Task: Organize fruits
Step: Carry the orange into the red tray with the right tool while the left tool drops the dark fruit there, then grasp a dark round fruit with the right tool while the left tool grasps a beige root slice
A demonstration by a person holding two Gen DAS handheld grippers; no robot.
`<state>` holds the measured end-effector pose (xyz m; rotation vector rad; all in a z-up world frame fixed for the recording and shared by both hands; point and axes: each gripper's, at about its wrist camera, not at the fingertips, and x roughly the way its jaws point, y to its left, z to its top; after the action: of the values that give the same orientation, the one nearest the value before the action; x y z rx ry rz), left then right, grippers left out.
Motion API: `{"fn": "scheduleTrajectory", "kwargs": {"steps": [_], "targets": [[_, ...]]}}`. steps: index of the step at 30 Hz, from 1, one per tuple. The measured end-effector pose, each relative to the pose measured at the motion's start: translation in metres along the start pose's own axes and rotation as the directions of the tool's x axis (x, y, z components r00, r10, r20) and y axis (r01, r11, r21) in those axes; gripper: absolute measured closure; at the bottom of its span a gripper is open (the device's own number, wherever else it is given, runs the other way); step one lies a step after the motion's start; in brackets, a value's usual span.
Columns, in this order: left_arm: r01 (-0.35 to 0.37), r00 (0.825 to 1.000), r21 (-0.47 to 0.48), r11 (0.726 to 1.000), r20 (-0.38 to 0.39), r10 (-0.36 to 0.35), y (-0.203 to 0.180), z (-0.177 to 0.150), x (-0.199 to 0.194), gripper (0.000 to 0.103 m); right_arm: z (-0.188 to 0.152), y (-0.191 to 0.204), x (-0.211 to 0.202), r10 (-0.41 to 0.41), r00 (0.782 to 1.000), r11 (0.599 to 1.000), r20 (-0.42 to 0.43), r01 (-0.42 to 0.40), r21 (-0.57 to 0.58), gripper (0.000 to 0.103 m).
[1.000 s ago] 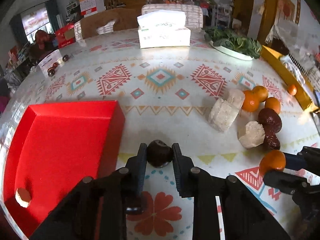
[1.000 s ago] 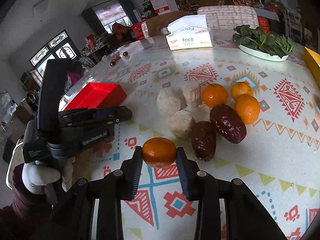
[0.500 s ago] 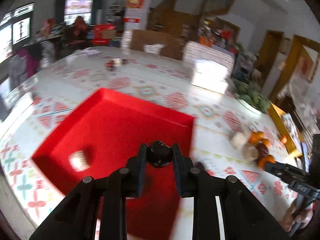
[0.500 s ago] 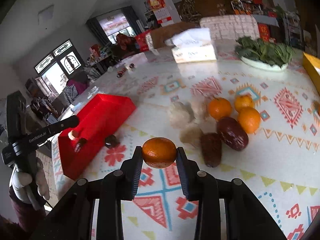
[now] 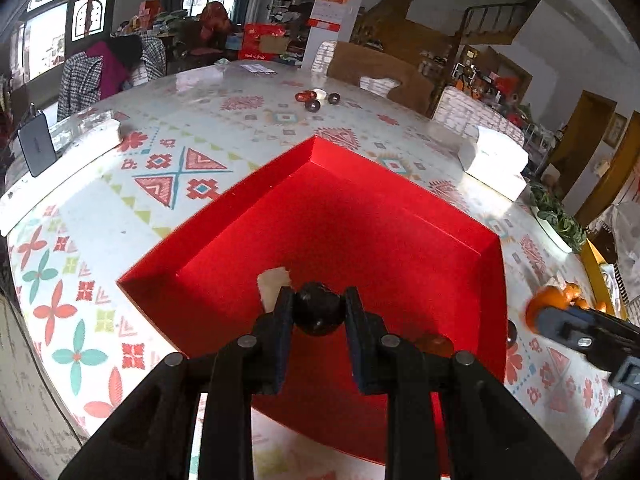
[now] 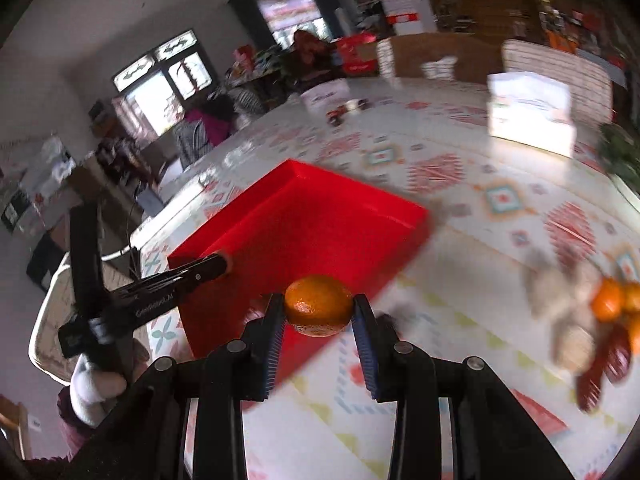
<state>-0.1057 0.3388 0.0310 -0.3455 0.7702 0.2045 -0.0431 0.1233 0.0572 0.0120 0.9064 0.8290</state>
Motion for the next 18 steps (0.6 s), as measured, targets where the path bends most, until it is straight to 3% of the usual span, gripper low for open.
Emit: {"fn": "scheduleTrajectory", "kwargs": {"steps": [5, 8, 10, 14, 18], "targets": [[0.005, 1.000, -0.019, 1.000, 0.020, -0.004, 0.008, -0.001, -0.008, 0.076, 0.012, 0.017, 0.049, -0.007, 0.996, 1.000, -0.084, 0.006, -0.019, 0.066], [0.013, 0.999, -0.036, 0.999, 0.039, -0.012, 0.013, -0.002, -0.014, 0.063, 0.015, 0.023, 0.068, -0.020, 0.993, 0.999, -0.115, 0.016, -0.033, 0.065], [0.009, 0.998, -0.035, 0.999, 0.057, -0.007, 0.014, -0.002, -0.019, 0.061, 0.017, 0.026, 0.077, -0.021, 0.992, 0.999, -0.127, 0.018, -0.031, 0.065], [0.016, 0.997, -0.038, 0.999, 0.072, -0.014, 0.014, -0.003, -0.027, 0.058, 0.021, 0.028, 0.077, -0.008, 0.993, 1.000, -0.114, 0.007, -0.014, 0.059], [0.026, 0.996, -0.050, 0.998, 0.092, -0.021, 0.015, -0.003, -0.037, 0.053, 0.024, 0.029, 0.048, -0.012, 0.999, 1.000, -0.044, 0.011, -0.014, 0.048]]}}
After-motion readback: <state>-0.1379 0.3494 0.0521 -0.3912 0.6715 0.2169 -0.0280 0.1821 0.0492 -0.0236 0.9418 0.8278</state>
